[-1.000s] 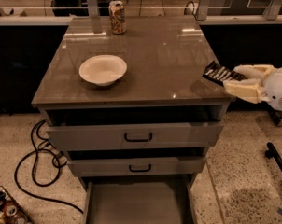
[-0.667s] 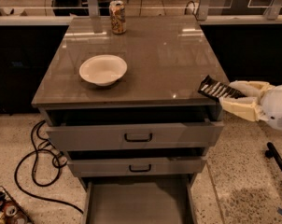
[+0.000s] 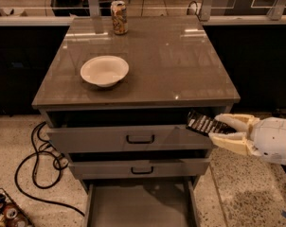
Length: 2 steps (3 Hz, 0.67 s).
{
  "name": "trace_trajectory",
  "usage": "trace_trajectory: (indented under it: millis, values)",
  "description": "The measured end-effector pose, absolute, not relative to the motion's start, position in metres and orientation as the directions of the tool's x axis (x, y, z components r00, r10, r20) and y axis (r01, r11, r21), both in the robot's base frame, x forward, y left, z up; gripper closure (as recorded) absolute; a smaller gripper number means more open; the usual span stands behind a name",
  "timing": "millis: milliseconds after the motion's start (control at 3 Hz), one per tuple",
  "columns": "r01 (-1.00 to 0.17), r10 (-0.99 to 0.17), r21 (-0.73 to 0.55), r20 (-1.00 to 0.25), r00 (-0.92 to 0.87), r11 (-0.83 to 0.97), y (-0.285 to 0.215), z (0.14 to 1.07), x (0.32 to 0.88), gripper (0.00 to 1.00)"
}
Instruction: Place rxbar chocolate into bottom drawer
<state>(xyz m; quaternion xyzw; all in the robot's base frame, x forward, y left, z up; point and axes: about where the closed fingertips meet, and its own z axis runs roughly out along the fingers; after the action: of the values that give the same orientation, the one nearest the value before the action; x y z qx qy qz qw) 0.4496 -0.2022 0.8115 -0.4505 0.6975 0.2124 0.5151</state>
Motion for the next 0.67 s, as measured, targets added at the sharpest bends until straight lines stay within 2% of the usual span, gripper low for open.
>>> trace_trajectory:
  millis: [667]
  values:
    - [-0.868, -0.422, -0.135, -0.902, -0.092, 0.478, -0.204, 0.788, 0.451, 1.00]
